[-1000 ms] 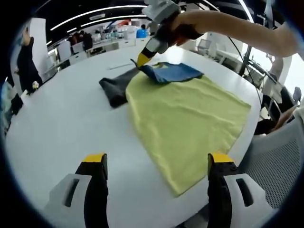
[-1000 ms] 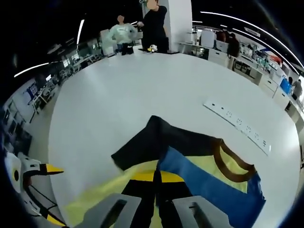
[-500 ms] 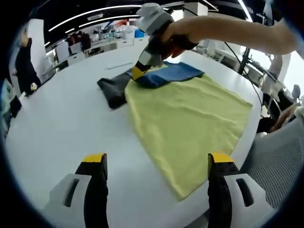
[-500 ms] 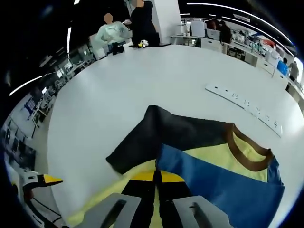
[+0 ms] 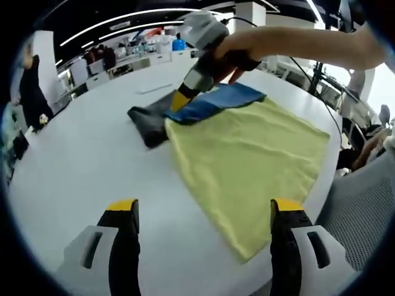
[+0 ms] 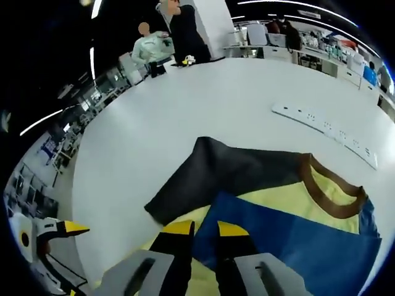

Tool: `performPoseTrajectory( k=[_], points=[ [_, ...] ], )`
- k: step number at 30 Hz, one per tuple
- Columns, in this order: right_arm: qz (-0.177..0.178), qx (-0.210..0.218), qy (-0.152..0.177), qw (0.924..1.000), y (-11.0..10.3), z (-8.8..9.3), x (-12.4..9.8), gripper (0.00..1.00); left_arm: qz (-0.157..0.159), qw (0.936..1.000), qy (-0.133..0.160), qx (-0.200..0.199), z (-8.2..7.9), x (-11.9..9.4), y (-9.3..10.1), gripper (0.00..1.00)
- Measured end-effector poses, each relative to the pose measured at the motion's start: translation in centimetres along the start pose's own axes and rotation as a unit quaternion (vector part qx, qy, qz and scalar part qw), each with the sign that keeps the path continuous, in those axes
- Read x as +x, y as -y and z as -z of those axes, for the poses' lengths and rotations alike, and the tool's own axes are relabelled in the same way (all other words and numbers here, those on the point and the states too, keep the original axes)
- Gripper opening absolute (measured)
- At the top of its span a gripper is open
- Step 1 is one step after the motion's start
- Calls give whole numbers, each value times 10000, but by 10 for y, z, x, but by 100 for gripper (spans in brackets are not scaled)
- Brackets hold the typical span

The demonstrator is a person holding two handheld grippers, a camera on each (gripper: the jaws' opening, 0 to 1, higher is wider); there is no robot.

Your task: Fold the garment on the visible template until the final outline fits inside the template.

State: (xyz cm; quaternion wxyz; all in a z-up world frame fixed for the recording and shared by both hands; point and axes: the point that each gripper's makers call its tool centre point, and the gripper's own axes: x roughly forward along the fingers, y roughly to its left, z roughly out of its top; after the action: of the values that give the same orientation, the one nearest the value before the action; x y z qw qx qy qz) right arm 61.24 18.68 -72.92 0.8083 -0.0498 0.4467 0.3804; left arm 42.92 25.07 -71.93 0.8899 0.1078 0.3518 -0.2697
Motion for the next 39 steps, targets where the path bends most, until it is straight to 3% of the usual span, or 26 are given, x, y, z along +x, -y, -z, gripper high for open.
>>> performPoseTrajectory(
  k=[12, 17, 21, 31, 39],
  points=[
    [-126, -565, 340, 9977, -3, 0, -20, 67, -32, 9991, 267, -321, -20, 5, -15, 83],
    [-227, -705, 484, 9961, -3, 0, -28, 79, -76, 9989, 326, -332, -28, 8, -22, 82],
    [-230, -946, 627, 9933, -4, 0, -37, 92, -190, 9970, 548, -507, -39, 10, -32, 77],
    [-267, -1030, 831, 9908, 1, 9, -58, 98, -363, 9954, 694, -559, -46, 13, -45, 68],
    [-211, -1112, 1025, 9883, 6, 9, -69, 98, -619, 9937, 721, -591, -51, 28, -66, 49]
  ],
)
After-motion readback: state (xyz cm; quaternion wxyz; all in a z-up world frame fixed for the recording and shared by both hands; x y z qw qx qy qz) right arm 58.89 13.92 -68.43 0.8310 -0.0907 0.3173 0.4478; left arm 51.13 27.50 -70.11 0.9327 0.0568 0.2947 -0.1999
